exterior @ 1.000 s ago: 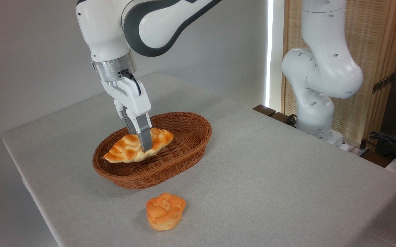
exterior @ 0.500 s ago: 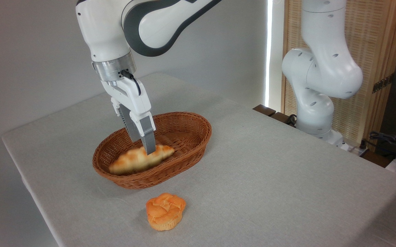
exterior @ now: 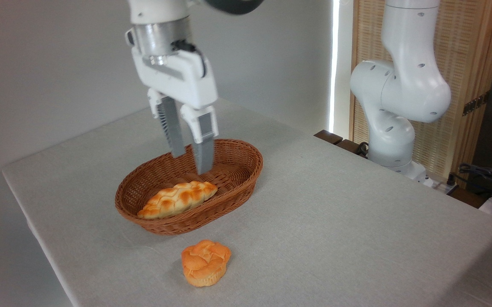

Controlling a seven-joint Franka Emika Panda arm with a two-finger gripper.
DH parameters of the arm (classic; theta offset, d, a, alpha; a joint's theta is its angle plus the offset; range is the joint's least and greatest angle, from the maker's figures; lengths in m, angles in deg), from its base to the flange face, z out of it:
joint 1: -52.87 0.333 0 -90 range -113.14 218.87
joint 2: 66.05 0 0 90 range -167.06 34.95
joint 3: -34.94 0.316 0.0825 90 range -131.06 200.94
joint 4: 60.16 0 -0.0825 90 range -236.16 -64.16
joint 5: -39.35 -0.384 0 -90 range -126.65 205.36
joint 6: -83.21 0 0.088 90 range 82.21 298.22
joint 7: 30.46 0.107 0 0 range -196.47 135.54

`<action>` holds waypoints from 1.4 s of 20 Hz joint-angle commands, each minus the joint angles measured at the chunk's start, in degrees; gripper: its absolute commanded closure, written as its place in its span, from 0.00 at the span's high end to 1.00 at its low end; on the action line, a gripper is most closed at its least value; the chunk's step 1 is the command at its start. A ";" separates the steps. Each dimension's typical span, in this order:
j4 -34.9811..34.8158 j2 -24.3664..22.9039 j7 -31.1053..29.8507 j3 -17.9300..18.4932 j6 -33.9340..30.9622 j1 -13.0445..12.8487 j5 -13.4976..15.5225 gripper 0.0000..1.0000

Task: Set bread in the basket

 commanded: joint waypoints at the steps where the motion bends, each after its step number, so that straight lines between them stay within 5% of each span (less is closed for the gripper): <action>1: 5.17 1.05 3.14 1.46 -6.12 1.21 1.14 1.00; 8: 12.83 4.92 6.84 4.71 -11.14 1.21 1.57 1.00; 13: 12.83 5.10 6.14 4.45 -11.14 1.21 5.18 1.00; 28: 12.74 5.10 6.75 4.62 -11.32 1.21 4.48 1.00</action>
